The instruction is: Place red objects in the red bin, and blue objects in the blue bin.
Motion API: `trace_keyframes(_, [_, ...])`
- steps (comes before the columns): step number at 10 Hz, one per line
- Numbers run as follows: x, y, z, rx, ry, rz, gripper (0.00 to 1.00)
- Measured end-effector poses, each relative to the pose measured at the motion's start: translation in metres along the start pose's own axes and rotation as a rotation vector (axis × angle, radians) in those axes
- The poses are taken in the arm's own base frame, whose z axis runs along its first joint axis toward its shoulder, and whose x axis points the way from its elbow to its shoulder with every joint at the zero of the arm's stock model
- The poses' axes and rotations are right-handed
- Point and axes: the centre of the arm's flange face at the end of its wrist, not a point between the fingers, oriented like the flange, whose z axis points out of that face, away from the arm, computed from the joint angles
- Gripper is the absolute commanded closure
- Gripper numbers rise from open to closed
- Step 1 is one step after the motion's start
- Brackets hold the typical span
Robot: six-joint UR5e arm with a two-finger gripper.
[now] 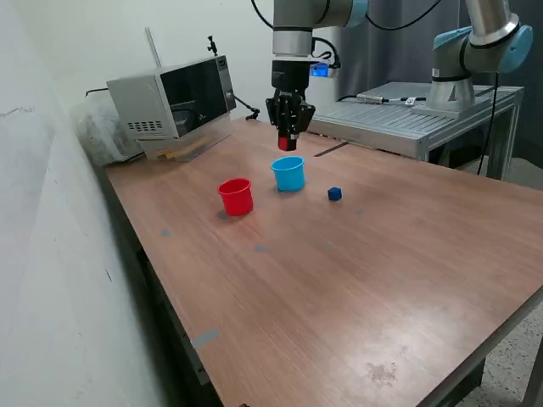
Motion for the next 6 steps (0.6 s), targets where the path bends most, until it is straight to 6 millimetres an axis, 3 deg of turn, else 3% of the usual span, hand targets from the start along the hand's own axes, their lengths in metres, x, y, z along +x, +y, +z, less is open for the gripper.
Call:
trace_keyframes(3, [-0.024,0.021,0.023,0.011,-0.008,0.032,1.0])
trace_keyframes(6, [-0.056,0.028,0.042,0.031,-0.016,0.074,1.0])
